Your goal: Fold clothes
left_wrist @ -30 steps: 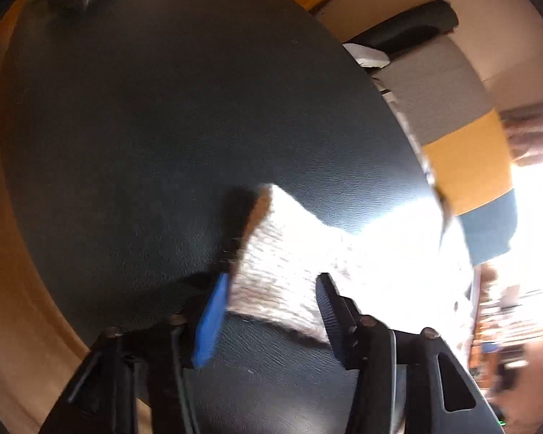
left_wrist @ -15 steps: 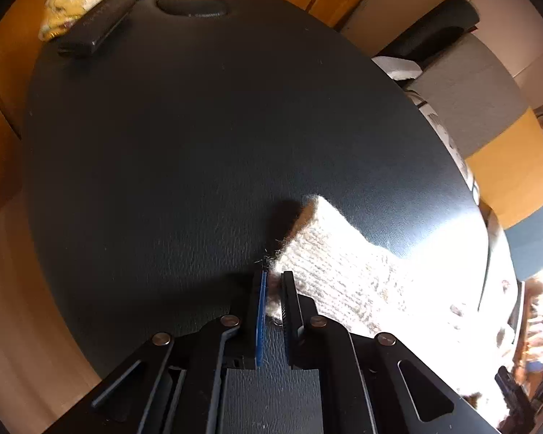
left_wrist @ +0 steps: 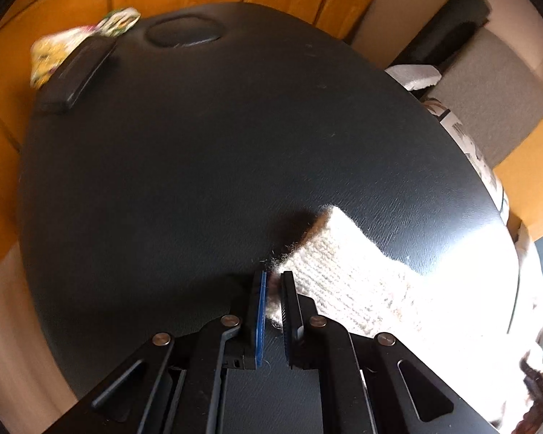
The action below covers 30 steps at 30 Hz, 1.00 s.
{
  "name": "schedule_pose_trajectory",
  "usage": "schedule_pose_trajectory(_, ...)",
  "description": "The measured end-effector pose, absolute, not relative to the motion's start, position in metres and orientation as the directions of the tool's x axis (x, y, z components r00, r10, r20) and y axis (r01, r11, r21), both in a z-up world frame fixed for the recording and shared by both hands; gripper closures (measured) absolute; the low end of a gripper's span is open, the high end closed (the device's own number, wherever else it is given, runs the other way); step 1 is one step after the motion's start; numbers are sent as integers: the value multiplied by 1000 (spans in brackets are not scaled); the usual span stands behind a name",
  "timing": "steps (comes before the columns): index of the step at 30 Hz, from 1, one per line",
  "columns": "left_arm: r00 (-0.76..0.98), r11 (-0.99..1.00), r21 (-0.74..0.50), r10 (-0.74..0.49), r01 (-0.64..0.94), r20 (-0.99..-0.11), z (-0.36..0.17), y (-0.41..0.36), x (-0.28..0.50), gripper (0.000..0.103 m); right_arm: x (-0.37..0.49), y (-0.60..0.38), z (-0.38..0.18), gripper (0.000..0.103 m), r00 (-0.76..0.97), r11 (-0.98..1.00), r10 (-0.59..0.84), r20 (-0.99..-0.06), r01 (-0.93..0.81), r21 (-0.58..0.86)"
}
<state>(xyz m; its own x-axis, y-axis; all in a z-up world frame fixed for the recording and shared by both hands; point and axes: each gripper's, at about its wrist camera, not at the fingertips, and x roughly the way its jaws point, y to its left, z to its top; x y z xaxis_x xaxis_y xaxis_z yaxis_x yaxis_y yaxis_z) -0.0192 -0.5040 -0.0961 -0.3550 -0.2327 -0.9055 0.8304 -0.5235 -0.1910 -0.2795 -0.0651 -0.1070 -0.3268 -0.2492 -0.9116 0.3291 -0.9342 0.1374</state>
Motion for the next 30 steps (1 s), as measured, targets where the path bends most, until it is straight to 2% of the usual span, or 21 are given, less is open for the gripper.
schedule_pose_trajectory(8, -375, -568, -175, -255, 804, -891, -80, -508, -44, 95, -296, -76, -104, 22, -339, -954, -203, -919, 280, 108)
schedule_pose_trajectory(13, -409, -594, -186, -264, 783, -873, -64, -508, -50, 95, -275, -44, -76, 24, -322, -912, -377, -868, 295, 286)
schedule_pose_trajectory(16, -485, -689, -274, -129, 671, -865, -59, -460, -36, 95, -238, -6, -57, 23, -315, -856, -503, -805, 307, 415)
schedule_pose_trajectory(19, -542, -766, -378, 45, 520, -839, -55, -402, -18, 89, -191, 35, -44, 24, -317, -823, -559, -766, 327, 465)
schedule_pose_trajectory(24, -554, -809, -530, 328, 254, -766, -52, -308, 9, 86, -109, 107, -40, 24, -330, -841, -534, -778, 304, 448)
schedule_pose_trajectory(30, -404, -790, -599, 509, 132, -760, -90, -209, 10, 85, -42, 178, -53, 23, -349, -894, -446, -824, 208, 396)
